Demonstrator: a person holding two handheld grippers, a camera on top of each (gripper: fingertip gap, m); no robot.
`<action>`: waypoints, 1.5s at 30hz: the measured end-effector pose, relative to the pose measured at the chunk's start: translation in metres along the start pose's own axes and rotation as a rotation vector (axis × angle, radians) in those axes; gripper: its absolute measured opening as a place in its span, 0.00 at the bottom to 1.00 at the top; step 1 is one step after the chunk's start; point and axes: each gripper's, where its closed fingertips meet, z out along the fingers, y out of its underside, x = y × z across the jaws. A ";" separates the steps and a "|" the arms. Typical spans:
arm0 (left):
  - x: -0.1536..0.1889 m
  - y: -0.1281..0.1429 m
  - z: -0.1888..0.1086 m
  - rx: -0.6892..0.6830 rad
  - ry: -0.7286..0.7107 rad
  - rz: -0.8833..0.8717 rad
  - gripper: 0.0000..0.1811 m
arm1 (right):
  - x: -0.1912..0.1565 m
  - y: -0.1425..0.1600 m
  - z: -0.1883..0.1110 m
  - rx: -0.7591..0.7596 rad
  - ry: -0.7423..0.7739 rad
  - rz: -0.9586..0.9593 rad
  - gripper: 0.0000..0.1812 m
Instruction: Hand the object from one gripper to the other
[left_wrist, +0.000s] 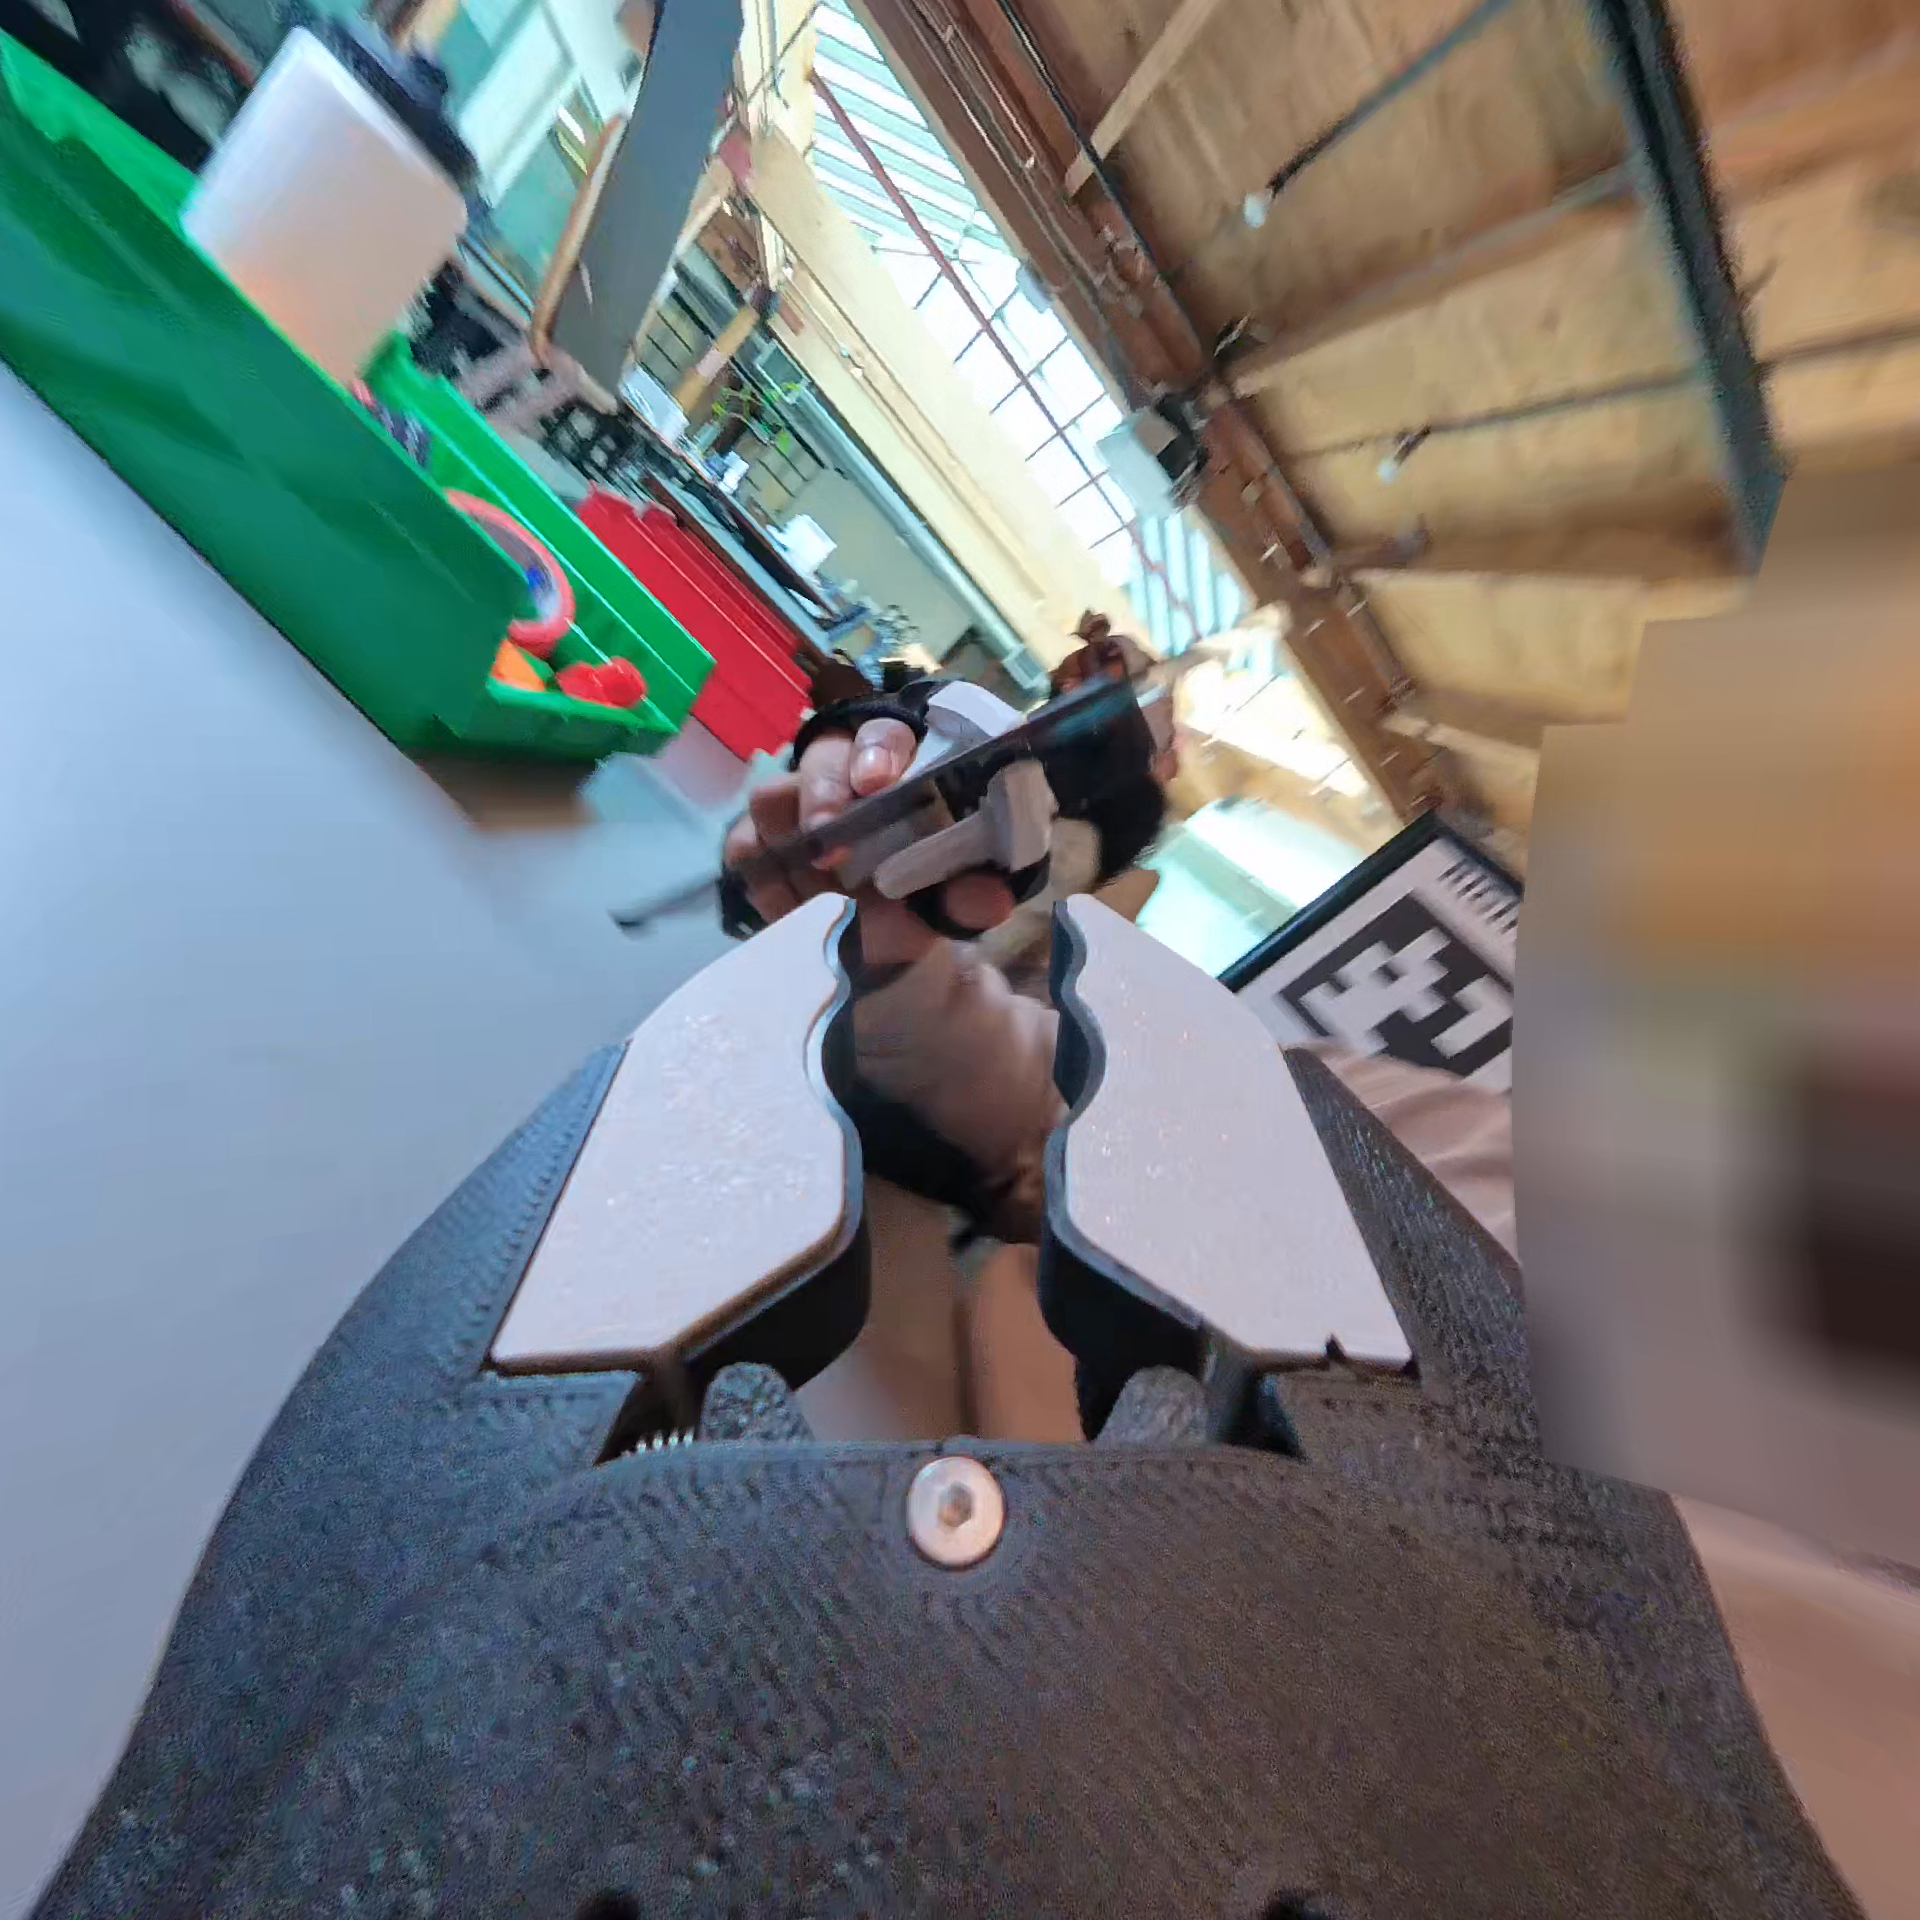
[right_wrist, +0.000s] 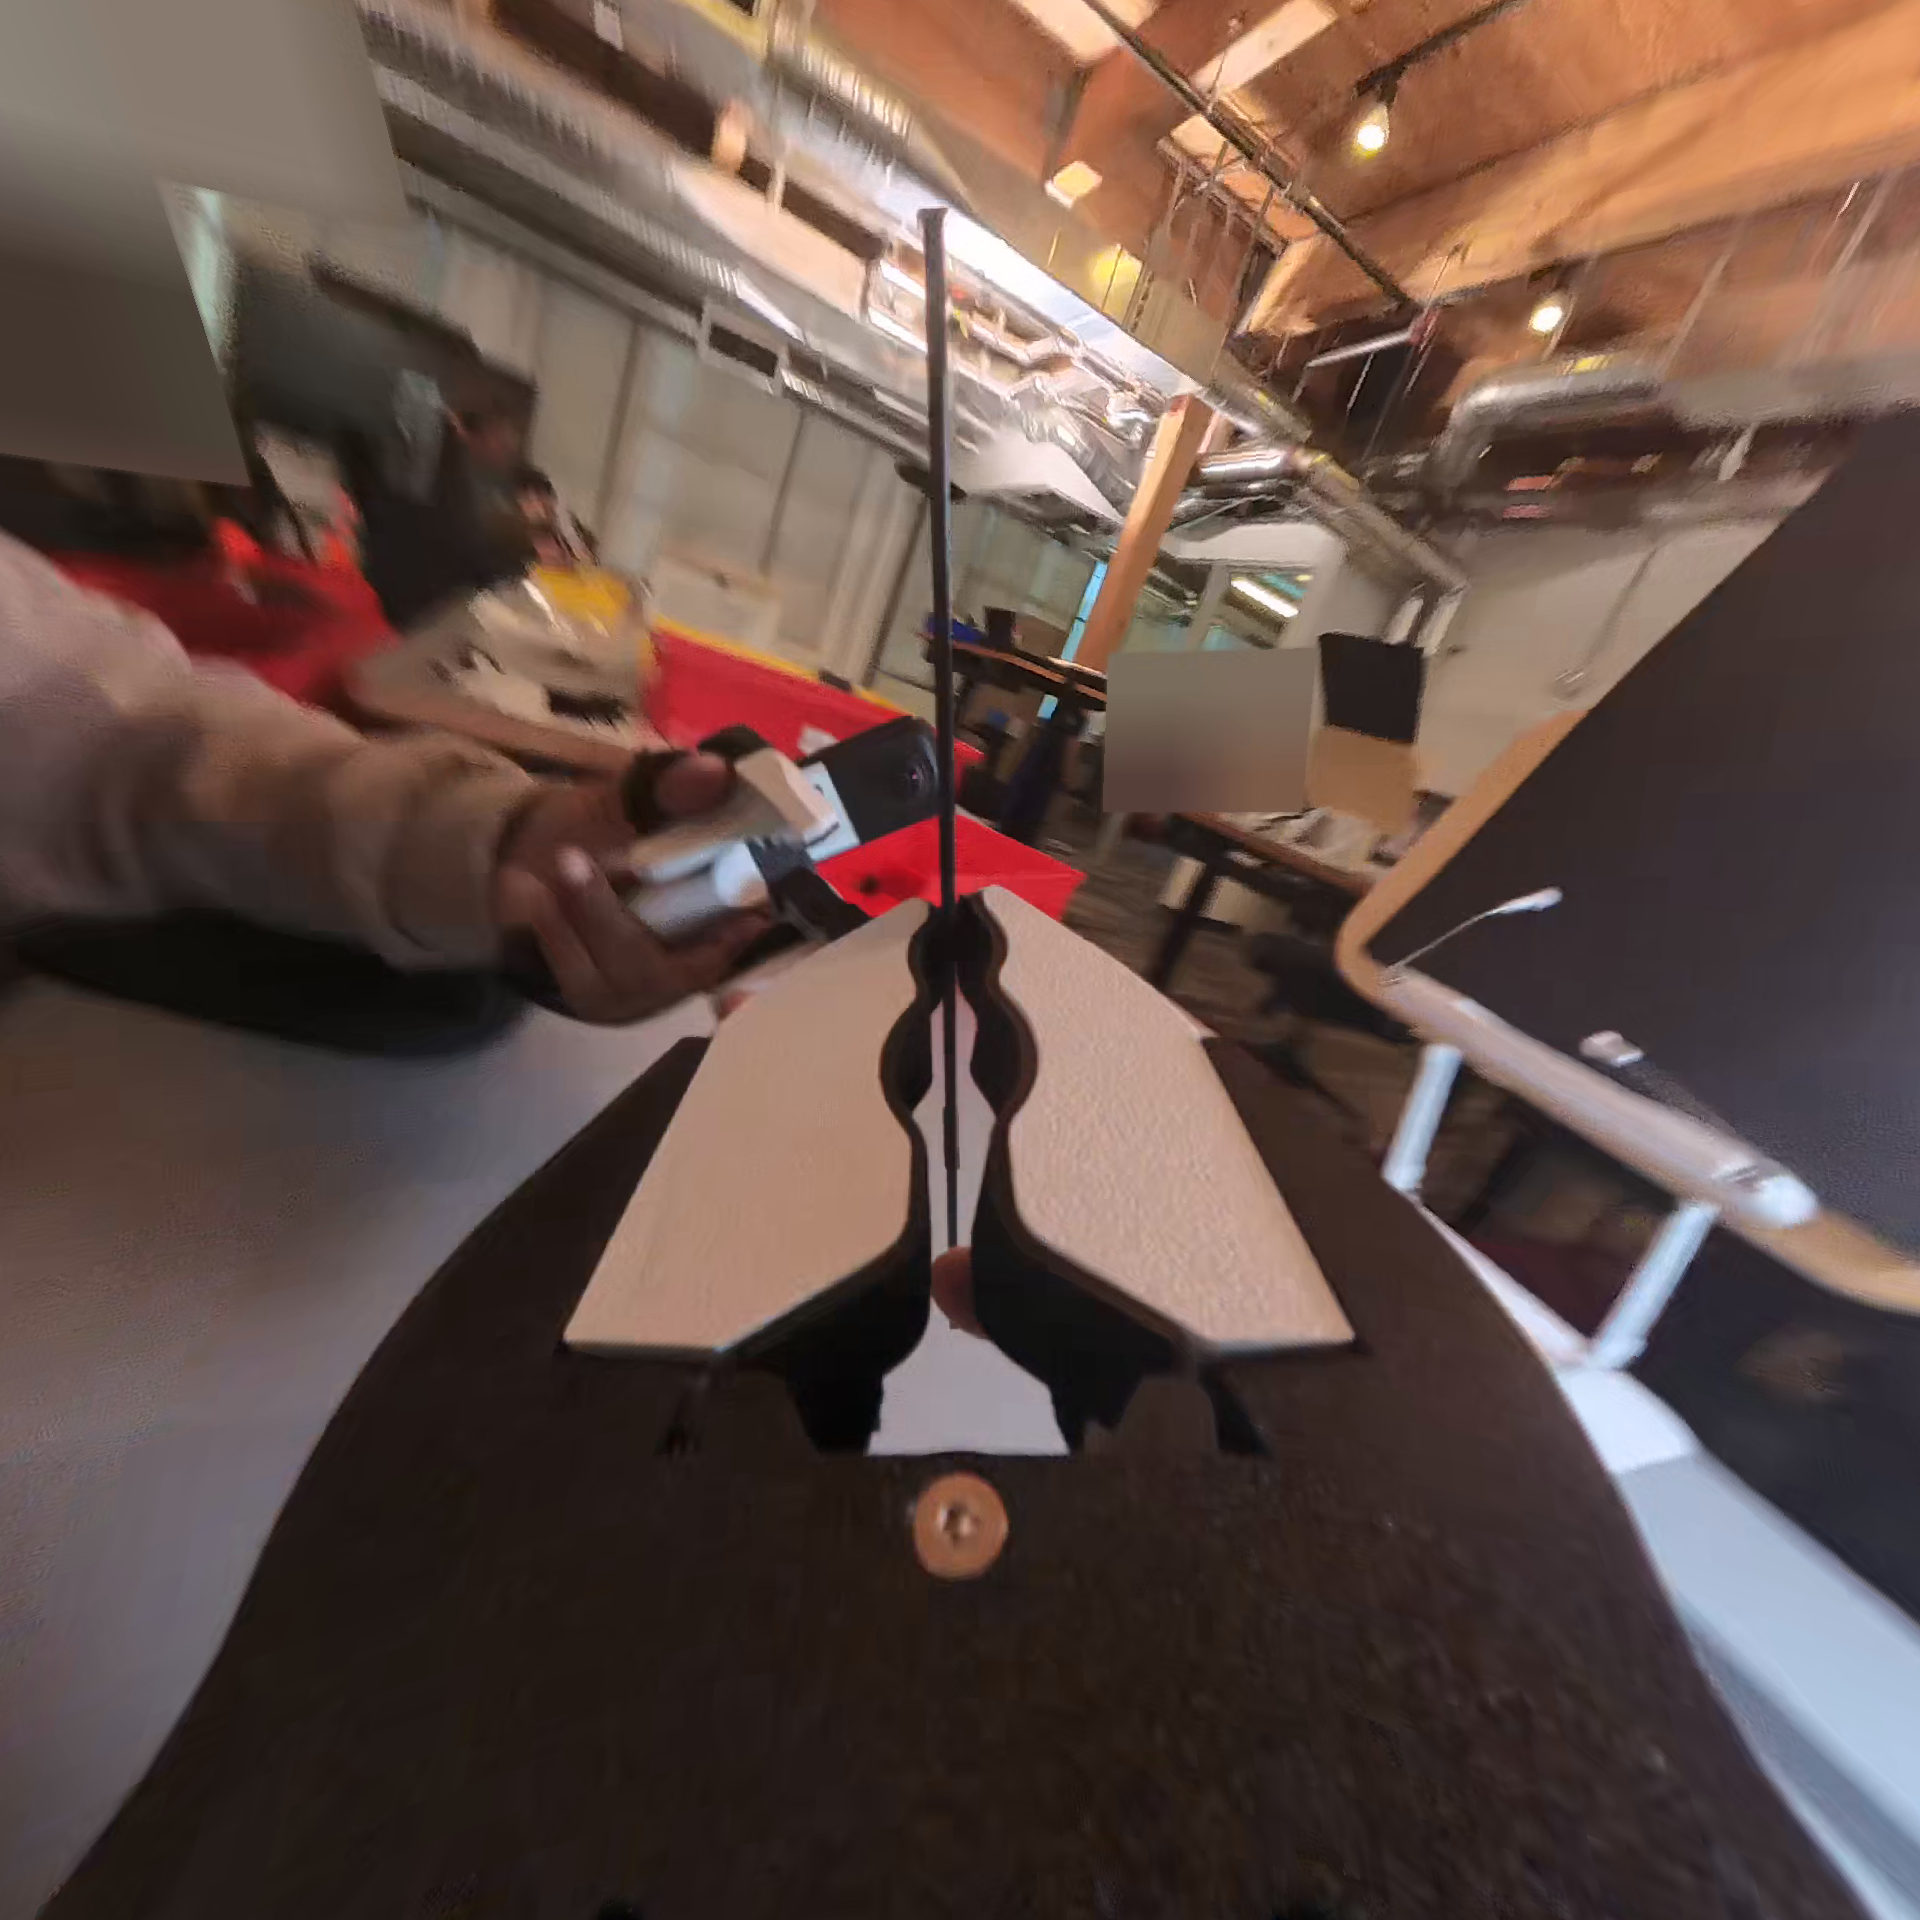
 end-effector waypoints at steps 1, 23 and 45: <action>-0.003 0.003 0.002 0.000 0.025 -0.087 0.19 | -0.004 0.004 0.001 -0.031 0.022 -0.139 0.01; -0.021 0.000 -0.016 -0.109 -0.162 0.145 0.01 | -0.031 0.063 0.017 -0.386 0.017 -1.018 0.16; -0.019 0.043 -0.028 -0.691 -0.422 0.844 0.05 | -0.020 0.025 -0.014 -0.341 -0.350 0.259 0.02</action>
